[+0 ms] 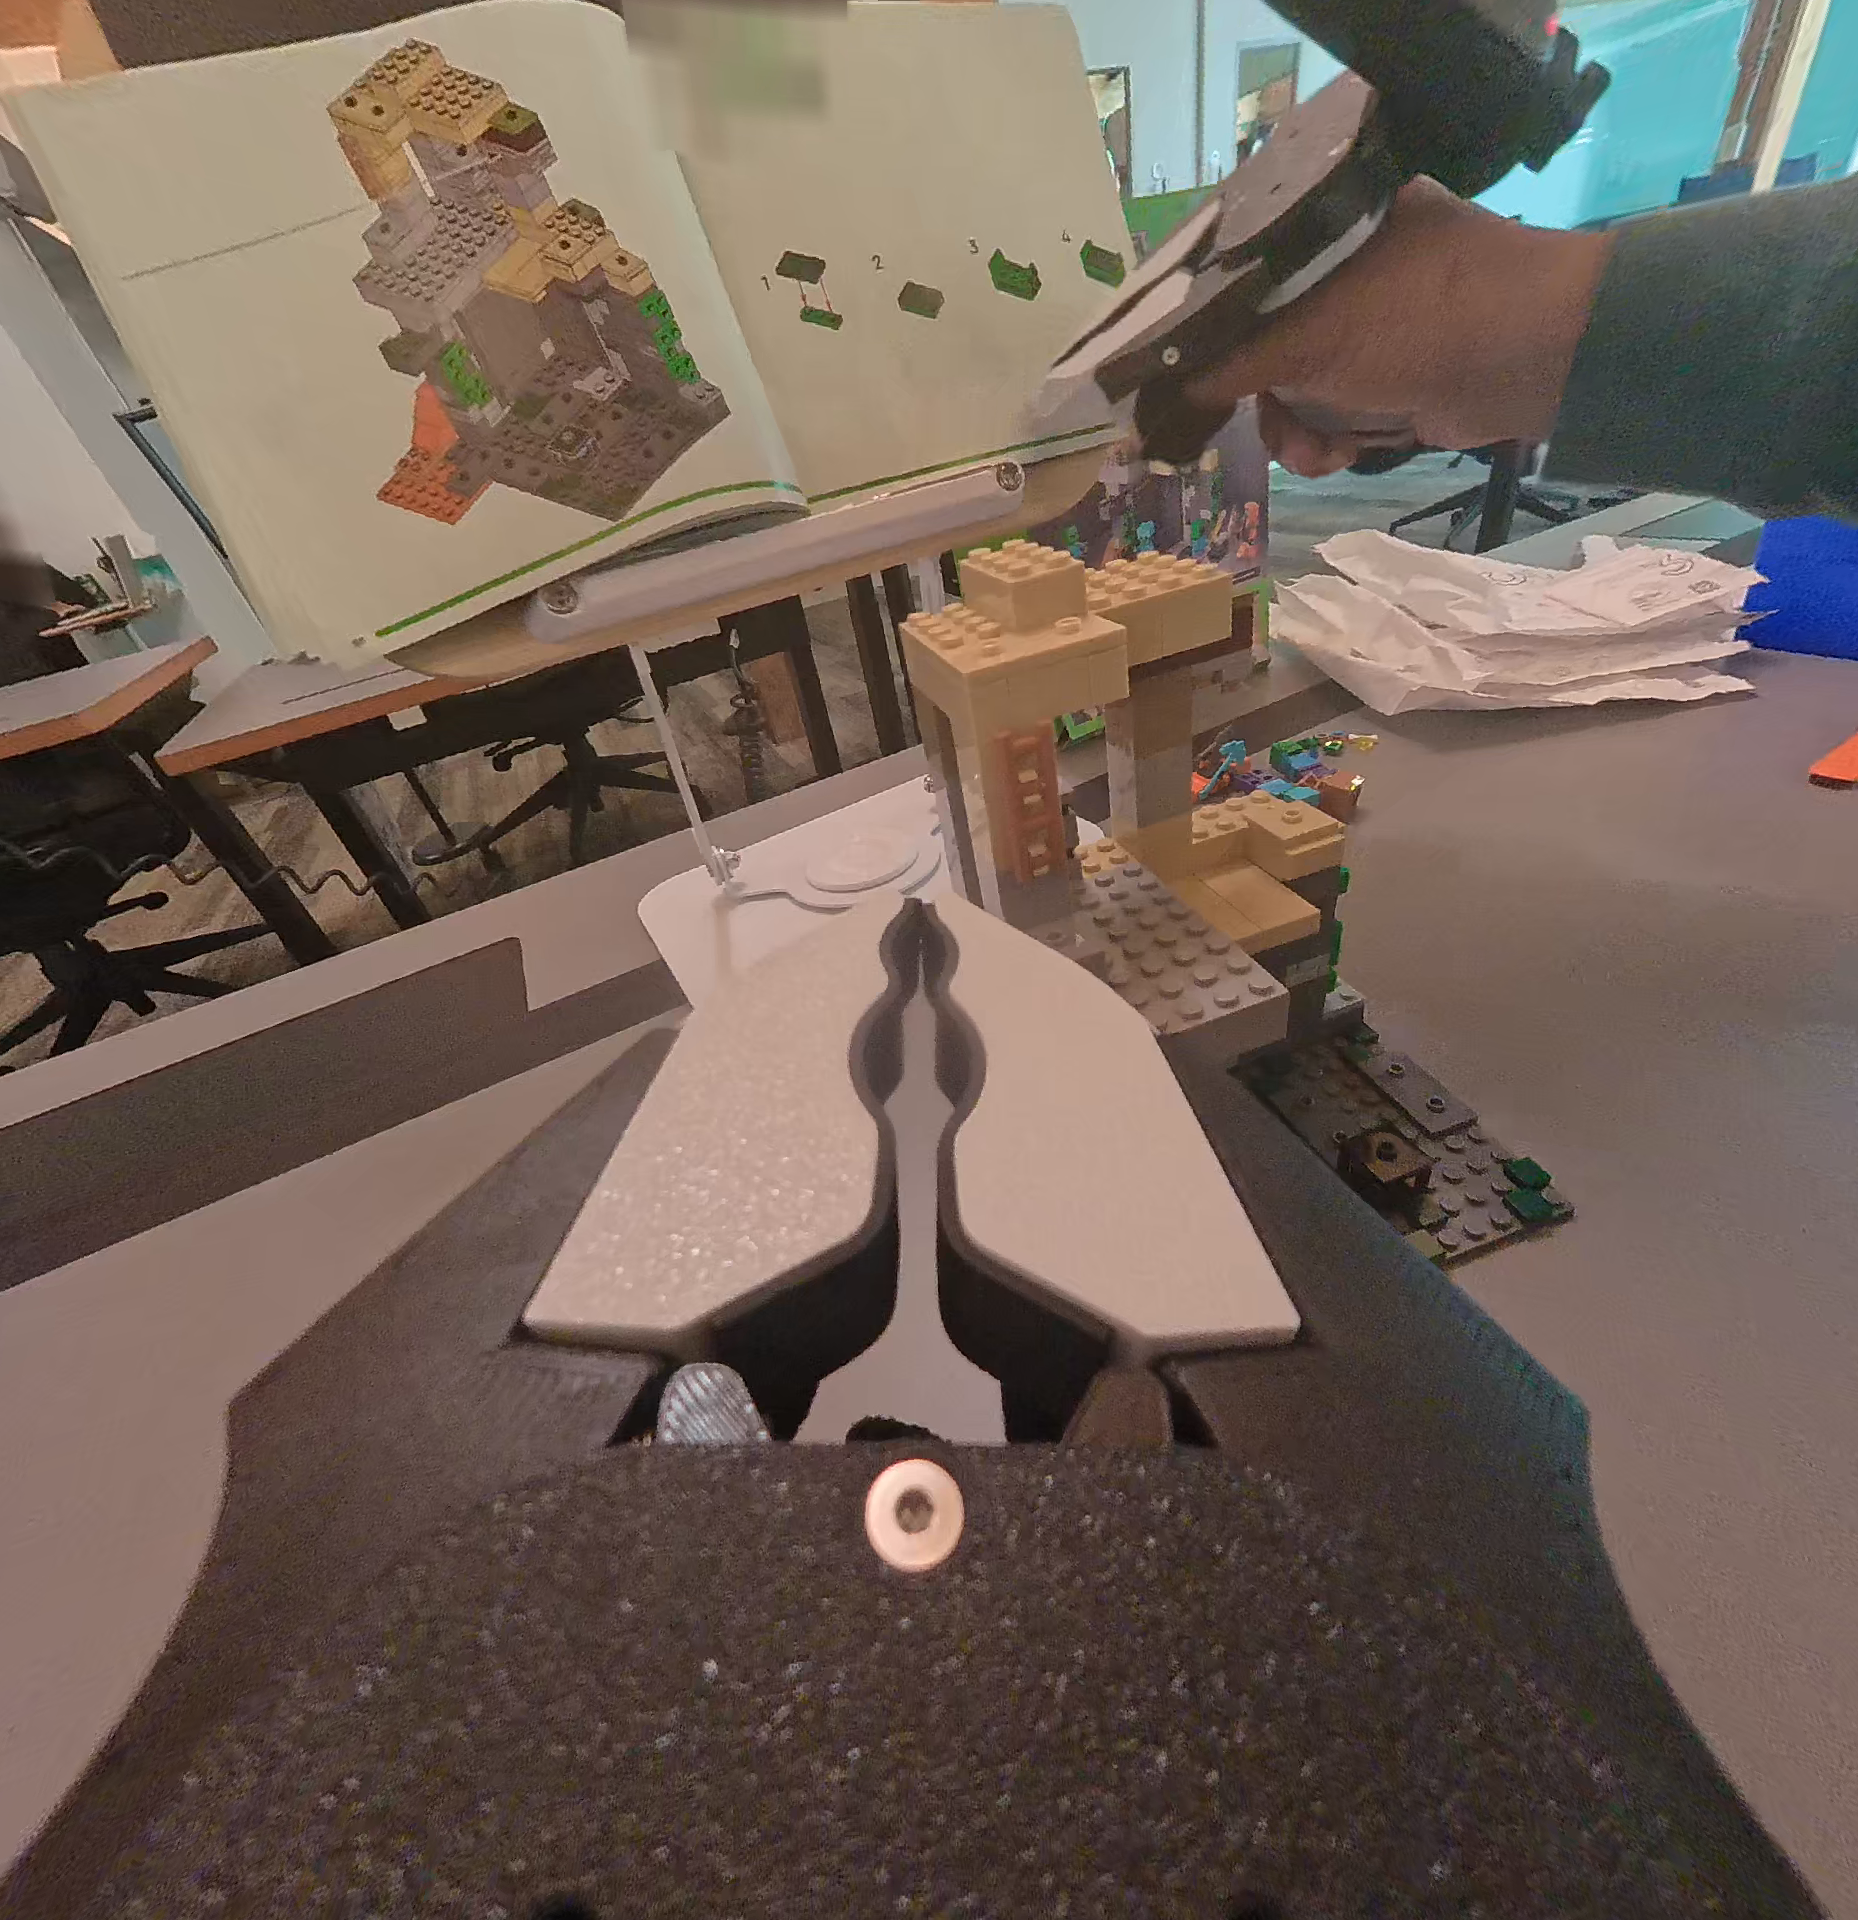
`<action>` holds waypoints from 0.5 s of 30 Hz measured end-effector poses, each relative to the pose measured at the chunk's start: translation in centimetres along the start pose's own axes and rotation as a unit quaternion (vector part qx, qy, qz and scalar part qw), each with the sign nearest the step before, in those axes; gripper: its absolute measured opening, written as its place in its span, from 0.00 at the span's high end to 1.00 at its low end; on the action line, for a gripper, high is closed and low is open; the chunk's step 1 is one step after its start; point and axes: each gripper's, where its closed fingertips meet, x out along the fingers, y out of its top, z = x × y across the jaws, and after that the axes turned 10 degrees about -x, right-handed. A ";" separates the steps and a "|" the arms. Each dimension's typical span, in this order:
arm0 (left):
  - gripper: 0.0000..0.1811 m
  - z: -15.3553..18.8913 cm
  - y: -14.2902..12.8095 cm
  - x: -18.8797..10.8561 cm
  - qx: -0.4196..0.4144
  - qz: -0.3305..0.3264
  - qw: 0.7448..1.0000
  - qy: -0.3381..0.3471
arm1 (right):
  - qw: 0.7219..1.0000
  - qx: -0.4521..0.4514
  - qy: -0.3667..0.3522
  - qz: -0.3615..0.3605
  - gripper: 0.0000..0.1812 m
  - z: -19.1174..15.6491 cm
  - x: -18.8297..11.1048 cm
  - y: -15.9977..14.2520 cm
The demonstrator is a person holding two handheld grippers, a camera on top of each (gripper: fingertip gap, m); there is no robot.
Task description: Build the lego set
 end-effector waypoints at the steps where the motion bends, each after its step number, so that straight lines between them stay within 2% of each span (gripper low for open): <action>1: 1.00 0.1 0.0 0.1 0.001 -0.001 1.000 -0.001 | 1.000 0.009 -0.007 0.000 1.00 0.3 -0.1 -0.5; 6: 1.00 0.2 0.0 0.0 0.005 0.000 1.000 0.000 | 1.000 -0.002 -0.028 0.011 1.00 0.2 -0.5 -0.5; 9: 1.00 0.0 0.1 -0.2 0.003 0.001 1.000 0.003 | 0.999 0.026 -0.029 0.035 1.00 -0.2 -1.5 0.1; 13: 1.00 -0.2 0.3 -0.4 -0.002 0.005 1.000 0.004 | 0.995 0.061 -0.011 0.078 1.00 -2.4 -4.2 0.4; 15: 1.00 -0.2 0.3 -0.4 -0.001 0.005 1.000 0.004 | 0.990 0.077 0.038 0.113 1.00 -5.1 -6.5 0.7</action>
